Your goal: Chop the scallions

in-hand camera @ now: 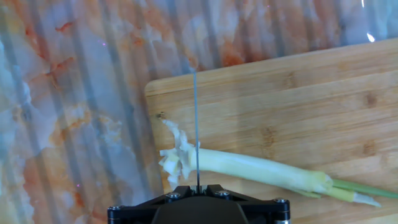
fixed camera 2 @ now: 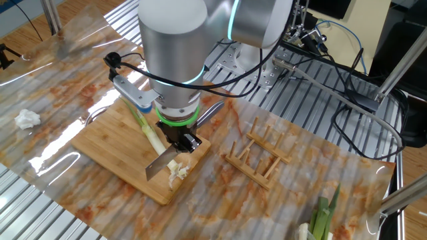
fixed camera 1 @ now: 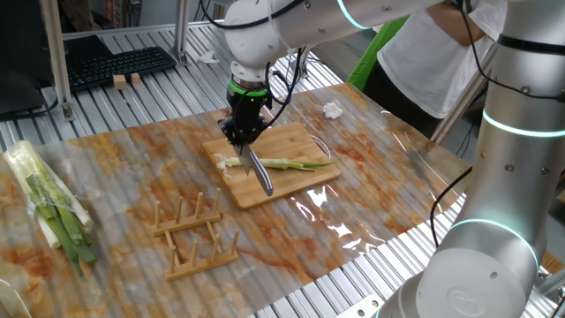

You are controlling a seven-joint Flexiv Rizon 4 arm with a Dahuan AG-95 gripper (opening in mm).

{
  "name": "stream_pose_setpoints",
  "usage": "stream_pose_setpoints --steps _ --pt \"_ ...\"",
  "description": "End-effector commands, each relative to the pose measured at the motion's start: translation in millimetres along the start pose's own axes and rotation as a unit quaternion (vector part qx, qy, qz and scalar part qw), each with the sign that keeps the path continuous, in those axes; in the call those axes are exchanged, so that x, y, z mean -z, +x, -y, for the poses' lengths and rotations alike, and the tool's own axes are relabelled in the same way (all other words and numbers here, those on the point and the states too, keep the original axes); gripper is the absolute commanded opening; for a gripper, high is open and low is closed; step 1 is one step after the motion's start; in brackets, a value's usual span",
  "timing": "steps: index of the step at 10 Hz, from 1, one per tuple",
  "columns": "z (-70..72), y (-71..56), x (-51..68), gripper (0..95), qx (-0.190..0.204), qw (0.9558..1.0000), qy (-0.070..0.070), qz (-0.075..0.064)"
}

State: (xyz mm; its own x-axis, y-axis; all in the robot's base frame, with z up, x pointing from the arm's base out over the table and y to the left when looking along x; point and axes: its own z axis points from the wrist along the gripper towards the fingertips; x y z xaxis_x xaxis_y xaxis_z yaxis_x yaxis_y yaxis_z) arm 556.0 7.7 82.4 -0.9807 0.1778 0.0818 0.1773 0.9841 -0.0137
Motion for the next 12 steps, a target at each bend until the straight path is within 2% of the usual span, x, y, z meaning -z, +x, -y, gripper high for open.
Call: stream_pose_setpoints --steps 1,7,12 --pt "5.3 1.8 0.2 0.0 0.001 1.0000 -0.001 0.000" --pt "19.4 1.2 -6.0 0.0 0.008 0.9999 -0.005 0.006" --pt "18.8 5.2 -11.3 0.0 0.000 0.9999 -0.008 0.010"
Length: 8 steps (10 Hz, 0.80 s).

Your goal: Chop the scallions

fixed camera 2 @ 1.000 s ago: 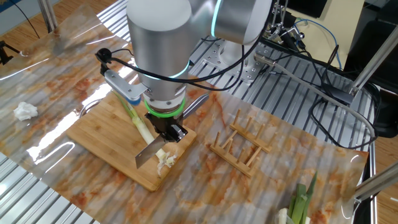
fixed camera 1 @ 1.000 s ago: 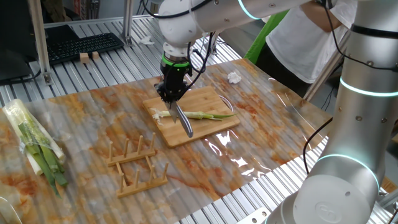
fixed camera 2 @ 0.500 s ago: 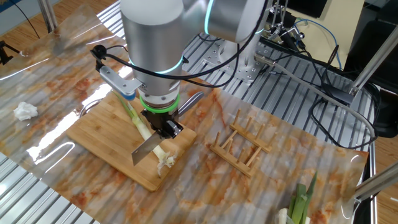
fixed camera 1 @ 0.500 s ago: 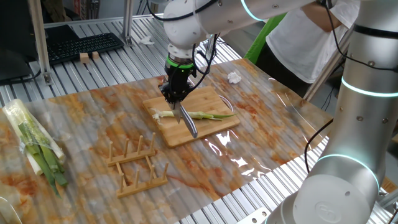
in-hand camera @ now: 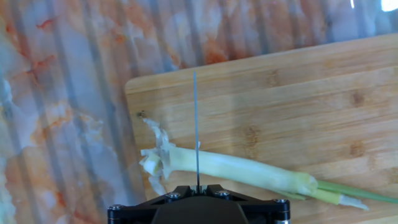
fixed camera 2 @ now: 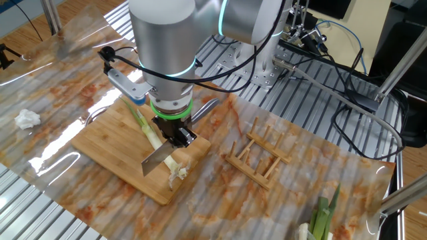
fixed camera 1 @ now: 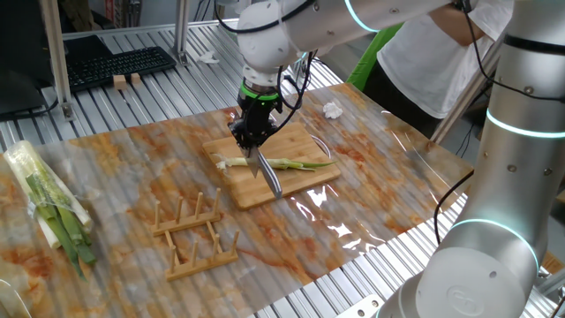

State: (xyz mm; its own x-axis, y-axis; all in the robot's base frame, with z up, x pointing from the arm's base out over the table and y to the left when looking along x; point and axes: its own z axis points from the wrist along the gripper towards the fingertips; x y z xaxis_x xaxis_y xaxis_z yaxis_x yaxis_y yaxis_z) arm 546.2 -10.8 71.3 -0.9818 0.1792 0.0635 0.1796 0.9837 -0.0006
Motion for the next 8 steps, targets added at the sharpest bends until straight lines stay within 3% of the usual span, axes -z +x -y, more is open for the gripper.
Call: stream_pose_setpoints --steps 1,8 --pt "-1.2 -0.2 0.2 0.0 0.001 1.0000 -0.001 0.000" --pt "0.0 -2.1 -3.7 0.0 0.003 1.0000 -0.002 0.002"
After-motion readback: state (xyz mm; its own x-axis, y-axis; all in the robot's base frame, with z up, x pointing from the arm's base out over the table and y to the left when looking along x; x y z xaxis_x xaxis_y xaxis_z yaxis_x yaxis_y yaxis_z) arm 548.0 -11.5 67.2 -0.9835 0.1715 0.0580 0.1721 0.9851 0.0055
